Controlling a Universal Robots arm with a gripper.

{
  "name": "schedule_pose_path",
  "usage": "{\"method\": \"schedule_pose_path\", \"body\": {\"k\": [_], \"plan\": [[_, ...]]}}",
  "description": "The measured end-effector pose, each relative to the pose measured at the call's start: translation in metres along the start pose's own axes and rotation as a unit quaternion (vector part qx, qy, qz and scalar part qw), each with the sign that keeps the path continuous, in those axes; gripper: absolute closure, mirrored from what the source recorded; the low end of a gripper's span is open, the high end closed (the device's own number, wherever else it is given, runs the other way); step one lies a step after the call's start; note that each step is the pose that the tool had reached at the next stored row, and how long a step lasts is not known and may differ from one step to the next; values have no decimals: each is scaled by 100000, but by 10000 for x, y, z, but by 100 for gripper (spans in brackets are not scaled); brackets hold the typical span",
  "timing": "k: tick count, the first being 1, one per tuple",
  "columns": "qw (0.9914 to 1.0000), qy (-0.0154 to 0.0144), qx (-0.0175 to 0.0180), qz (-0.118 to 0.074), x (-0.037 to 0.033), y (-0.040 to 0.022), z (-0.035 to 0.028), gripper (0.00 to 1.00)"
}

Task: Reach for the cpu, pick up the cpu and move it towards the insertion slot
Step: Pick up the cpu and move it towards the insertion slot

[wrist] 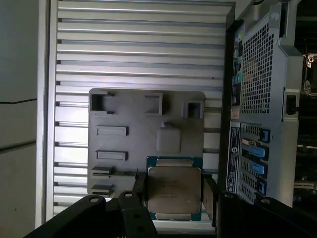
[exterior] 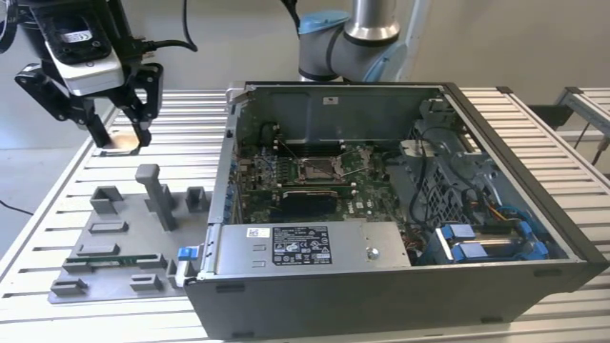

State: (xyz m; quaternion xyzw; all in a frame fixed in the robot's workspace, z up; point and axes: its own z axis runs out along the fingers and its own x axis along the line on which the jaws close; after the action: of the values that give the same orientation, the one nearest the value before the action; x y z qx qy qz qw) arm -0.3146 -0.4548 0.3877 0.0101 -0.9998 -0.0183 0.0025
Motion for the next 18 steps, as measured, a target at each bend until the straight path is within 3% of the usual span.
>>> {"method": "schedule_pose_path", "body": {"k": [18], "plan": [[100000, 0, 0, 4, -257, -5, -1, 100]]}}
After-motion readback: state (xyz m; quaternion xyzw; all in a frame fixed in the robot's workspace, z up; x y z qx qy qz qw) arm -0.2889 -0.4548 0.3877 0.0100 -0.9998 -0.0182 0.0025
